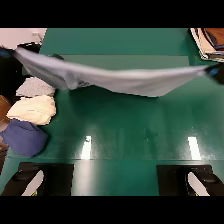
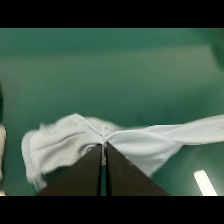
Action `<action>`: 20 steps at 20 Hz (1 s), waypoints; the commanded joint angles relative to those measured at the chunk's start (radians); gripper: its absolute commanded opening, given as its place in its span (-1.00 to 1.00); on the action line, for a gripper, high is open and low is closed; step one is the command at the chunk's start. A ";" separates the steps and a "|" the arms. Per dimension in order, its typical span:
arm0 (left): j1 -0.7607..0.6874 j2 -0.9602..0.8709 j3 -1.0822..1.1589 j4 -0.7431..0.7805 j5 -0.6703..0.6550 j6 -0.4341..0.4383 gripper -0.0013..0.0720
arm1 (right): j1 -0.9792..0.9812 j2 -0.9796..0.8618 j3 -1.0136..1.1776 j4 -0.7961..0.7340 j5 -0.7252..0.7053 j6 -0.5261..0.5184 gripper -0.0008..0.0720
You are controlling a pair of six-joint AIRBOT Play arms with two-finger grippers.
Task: Fold the shirts.
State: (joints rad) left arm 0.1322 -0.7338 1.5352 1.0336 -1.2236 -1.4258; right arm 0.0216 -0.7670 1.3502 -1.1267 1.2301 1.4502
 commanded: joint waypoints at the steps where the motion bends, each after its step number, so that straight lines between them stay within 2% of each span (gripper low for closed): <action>1: 0.000 0.045 0.309 0.002 -0.033 -0.030 -0.90 | 0.001 0.058 0.217 -0.126 0.015 0.021 -0.95; 5: 0.000 0.045 0.479 -0.010 -0.014 -0.067 -0.90 | 0.001 0.037 0.385 -0.199 0.085 0.038 -0.95; 10: 0.000 -0.006 0.424 -0.023 -0.053 -0.069 -0.90 | 0.002 -0.146 0.591 -0.210 0.283 0.048 -0.95; 13: 0.000 -0.093 0.274 -0.024 -0.152 -0.068 -0.90 | 0.002 -0.278 0.601 -0.210 0.369 0.061 -0.96; 15: 0.000 -0.154 0.111 -0.028 -0.165 -0.067 -0.90 | 0.002 -0.361 0.543 -0.210 0.386 0.061 -0.96; 18: 0.000 -0.272 -0.145 -0.043 -0.135 -0.035 -0.90 | 0.002 -0.493 0.422 -0.210 0.388 0.061 -0.96; 20: -0.005 -0.375 -0.279 -0.054 -0.055 -0.002 -0.90 | 0.002 -0.594 0.345 -0.210 0.369 0.060 -0.96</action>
State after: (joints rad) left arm 0.1303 -0.9928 1.4490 0.9955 -1.3422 -1.4704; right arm 0.0223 -1.2369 1.7821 -1.3357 1.5932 1.5089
